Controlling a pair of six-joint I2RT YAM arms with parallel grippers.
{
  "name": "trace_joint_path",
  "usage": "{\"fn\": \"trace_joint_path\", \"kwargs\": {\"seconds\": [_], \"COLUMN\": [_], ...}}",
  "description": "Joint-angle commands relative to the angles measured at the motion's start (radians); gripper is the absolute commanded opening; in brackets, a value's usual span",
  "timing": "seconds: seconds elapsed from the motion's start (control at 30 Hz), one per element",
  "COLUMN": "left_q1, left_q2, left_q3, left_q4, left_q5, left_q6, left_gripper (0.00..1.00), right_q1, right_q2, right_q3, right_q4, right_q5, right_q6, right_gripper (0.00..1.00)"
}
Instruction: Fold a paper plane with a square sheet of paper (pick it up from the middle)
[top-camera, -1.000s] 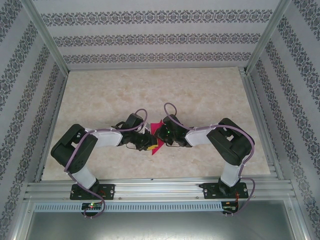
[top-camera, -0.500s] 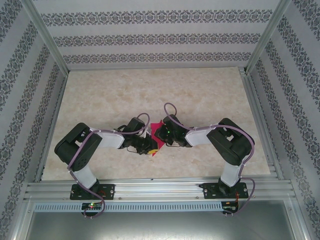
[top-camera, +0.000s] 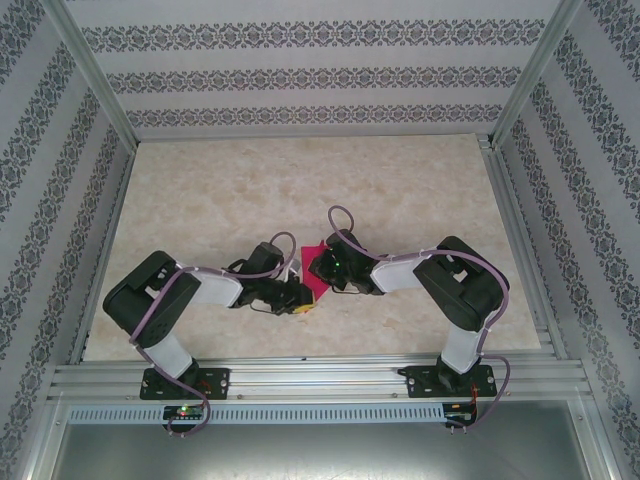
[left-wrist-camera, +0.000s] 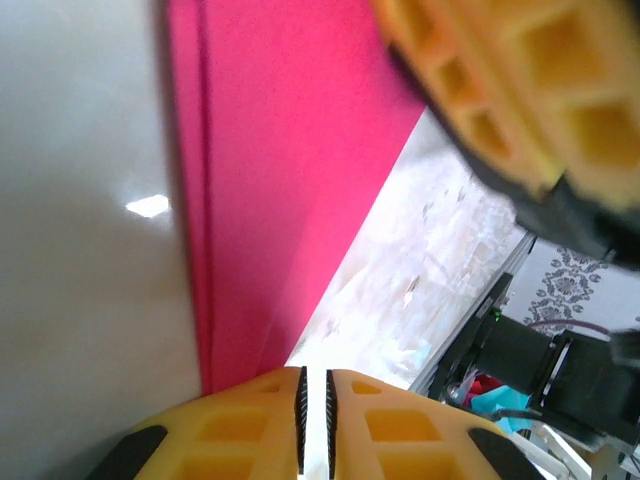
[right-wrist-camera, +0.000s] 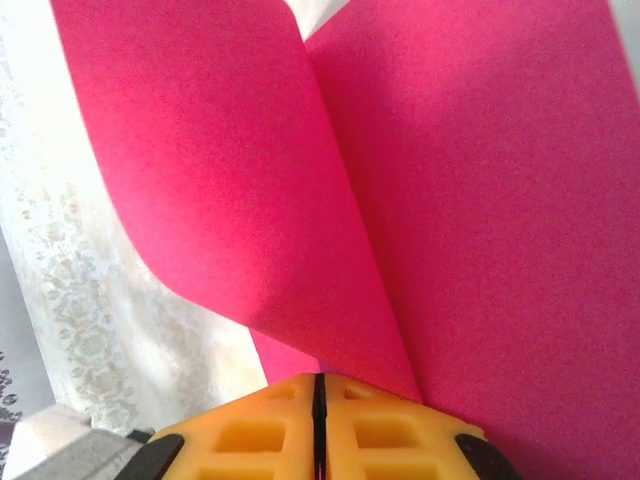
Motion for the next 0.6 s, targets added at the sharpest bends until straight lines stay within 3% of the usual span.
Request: {"fn": "trace_joint_path", "kwargs": {"seconds": [0.0,0.23,0.57], "left_q1": [-0.025,0.001,0.019], "left_q2": [-0.076,-0.199,-0.048], "left_q3": [-0.011,0.059,0.074], "left_q4": [-0.097,-0.154,-0.001], "left_q5": [0.01,-0.137,-0.136], "left_q6": [-0.002,0.016,-0.039], "left_gripper": [0.17,0.17,0.18], "right_q1": [0.007,0.008,0.009], "right_q2": [0.055,0.048,0.047], "right_q3": [-0.052,-0.052,-0.052], "right_q4": [-0.144,-0.147,-0.151], "right_q5": [0.027,0.03,0.027], "right_q6": [-0.002,-0.003,-0.005], "right_gripper": [0.11,0.11,0.11]}}
